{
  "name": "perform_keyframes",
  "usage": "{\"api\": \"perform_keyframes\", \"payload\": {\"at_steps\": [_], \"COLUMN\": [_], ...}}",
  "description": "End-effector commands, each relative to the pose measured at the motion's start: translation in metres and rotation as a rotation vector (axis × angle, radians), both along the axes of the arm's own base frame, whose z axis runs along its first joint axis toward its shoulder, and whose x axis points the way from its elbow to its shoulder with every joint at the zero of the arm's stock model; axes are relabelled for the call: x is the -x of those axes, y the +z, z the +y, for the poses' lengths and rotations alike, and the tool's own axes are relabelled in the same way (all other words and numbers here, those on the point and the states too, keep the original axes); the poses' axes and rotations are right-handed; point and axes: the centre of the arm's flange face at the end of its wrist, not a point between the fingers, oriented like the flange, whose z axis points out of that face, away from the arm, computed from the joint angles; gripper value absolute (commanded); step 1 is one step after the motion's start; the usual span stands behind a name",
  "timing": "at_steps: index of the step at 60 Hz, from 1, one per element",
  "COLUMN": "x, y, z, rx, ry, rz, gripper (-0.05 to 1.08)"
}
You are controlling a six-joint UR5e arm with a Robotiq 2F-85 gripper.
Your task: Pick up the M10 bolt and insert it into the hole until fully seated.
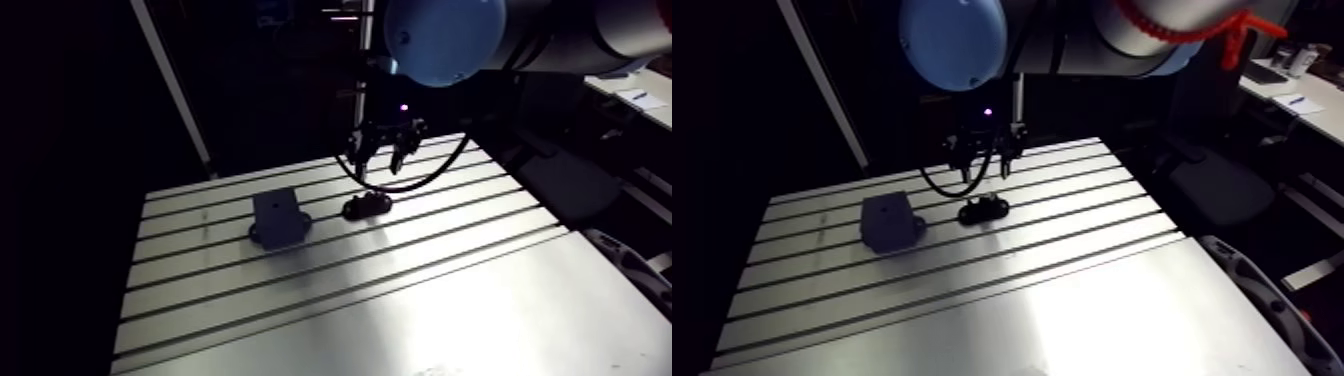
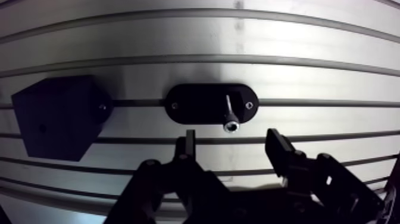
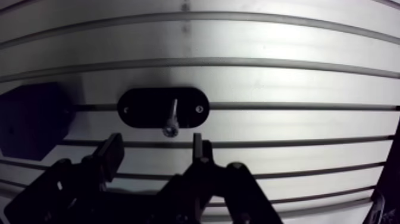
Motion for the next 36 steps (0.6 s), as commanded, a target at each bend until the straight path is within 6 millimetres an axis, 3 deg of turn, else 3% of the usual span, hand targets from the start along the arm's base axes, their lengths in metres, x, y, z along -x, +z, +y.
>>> {"api": "perform_keyframes", "payload": {"at_steps": [1, 36], "x": [0.003, -0.001], "y": [-0.004, -0.023], "z": [0.002, 0.003], "rx": [-0.002, 0.001], "ry": [0.007, 0.021], "rz": [-0.002, -0.039], "gripper": [0.36, 0.39]}}
